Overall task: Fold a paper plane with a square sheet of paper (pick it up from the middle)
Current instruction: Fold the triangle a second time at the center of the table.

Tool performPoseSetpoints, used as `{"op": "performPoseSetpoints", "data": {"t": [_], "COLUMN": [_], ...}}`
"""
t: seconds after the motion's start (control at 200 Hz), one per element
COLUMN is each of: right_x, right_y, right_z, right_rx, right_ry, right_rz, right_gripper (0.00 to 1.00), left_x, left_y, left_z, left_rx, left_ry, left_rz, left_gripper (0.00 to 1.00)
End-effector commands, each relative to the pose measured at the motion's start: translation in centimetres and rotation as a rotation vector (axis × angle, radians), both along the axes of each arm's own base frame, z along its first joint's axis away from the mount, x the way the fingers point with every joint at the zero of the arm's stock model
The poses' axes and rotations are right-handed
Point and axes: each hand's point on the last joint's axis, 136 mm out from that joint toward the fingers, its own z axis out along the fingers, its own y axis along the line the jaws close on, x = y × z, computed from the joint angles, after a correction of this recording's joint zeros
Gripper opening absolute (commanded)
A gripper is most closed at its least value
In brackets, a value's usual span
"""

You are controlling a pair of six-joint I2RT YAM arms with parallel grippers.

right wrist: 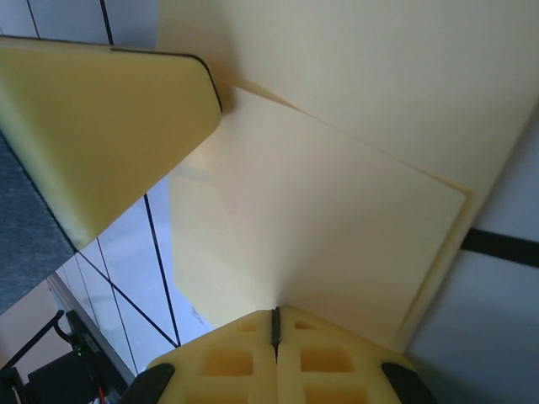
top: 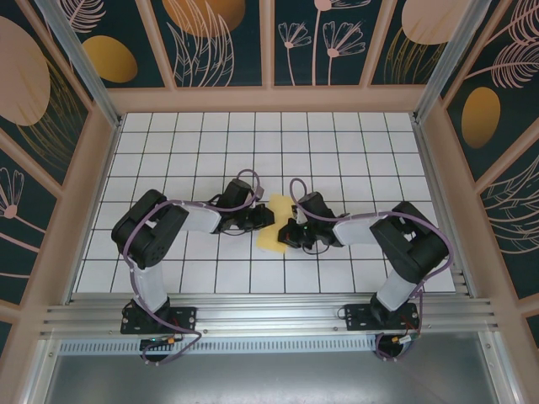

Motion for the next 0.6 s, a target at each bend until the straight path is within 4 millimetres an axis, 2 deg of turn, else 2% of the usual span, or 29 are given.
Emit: {"op": "performPoseSetpoints", "data": {"t": [0.0, 0.155, 0.26, 0.485, 0.54, 0.59], "right_x": [0.1, 1.0, 1.4, -0.5, -0.6, -0.4], "right_y": [0.9, 1.6, 1.2, -0.4, -0.6, -0.4], "right_z": [1.5, 1.7, 0.7, -3.0, -3.2, -2.5], "right_rx": [0.007, 0.018, -0.018, -0.077, -0.085, -0.069], "right_ry": [-0.019, -0.029, -0.011, 0.084, 0.090, 0.079], "right_rz": [0.028, 0.019, 0.017, 0.019, 0.014, 0.015], "right_gripper": [0.00, 0.00, 0.00, 0.00, 0.00, 0.00], "left_x": [-0.9, -1.0, -1.0, -0.9, -0.8, -0.8], "left_y": [1.8, 1.8, 1.8, 1.7, 1.7, 1.7], "left_z": [-3.2, -3.3, -3.2, -3.4, -3.4, -3.4], "left_rx": [0.123, 0.124, 0.124, 0.129, 0.130, 0.131], "left_ry": [0.048, 0.051, 0.048, 0.054, 0.054, 0.056], "left_rz": [0.014, 0.011, 0.010, 0.013, 0.013, 0.014], "left_gripper": [0.15, 0.15, 0.15, 0.15, 0.14, 0.15]}}
